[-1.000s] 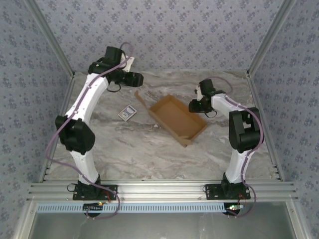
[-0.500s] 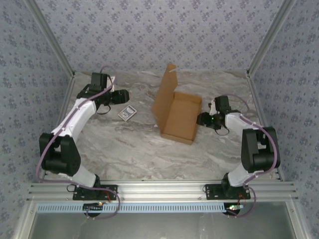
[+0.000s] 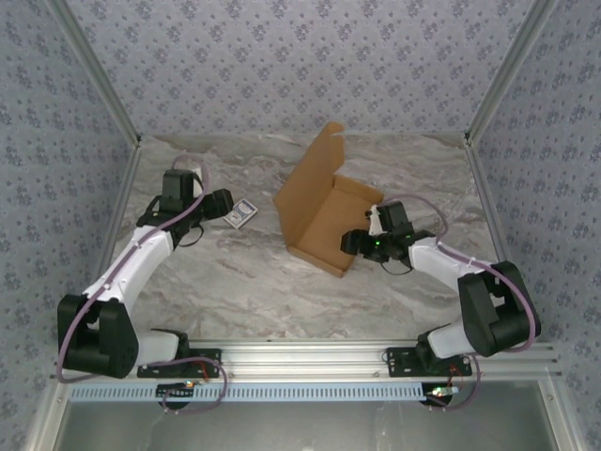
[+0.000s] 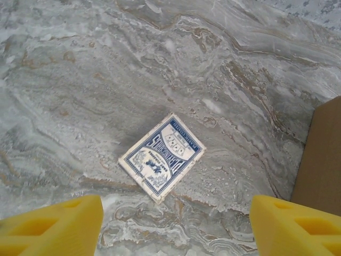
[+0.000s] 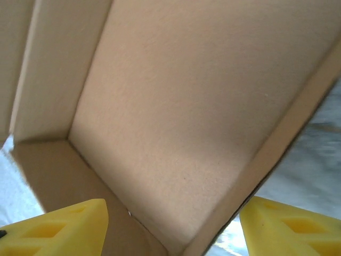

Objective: Fold the paper box

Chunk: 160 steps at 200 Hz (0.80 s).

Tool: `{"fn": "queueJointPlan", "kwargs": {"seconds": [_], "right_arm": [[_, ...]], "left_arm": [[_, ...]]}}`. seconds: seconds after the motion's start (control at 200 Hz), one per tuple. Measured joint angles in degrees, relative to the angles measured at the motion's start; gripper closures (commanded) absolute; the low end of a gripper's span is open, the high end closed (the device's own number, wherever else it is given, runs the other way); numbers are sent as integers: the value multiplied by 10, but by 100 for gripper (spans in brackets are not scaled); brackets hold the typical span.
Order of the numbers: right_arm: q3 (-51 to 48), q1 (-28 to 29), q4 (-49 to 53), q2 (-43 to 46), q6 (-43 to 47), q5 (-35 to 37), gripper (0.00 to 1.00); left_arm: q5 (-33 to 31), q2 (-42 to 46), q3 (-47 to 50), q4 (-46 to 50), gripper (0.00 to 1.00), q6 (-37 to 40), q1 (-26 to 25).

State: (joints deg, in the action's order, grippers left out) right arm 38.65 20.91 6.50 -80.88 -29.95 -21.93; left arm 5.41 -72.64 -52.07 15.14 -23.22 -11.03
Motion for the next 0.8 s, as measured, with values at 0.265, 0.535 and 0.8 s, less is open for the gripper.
{"fn": "queueJointPlan", "kwargs": {"seconds": [0.265,0.535,0.8], "right_arm": [[5,81,-35,-23,-24,0,30],[46,71,70,43,34,41,28],[133,-60,141,73,130,94,27]], "left_arm": [[-6,22,35,-16,27,-9,-4],[-6,51,73,-20,28,-20,-18],[-5,59,81,-28,28,-20,-29]]}}
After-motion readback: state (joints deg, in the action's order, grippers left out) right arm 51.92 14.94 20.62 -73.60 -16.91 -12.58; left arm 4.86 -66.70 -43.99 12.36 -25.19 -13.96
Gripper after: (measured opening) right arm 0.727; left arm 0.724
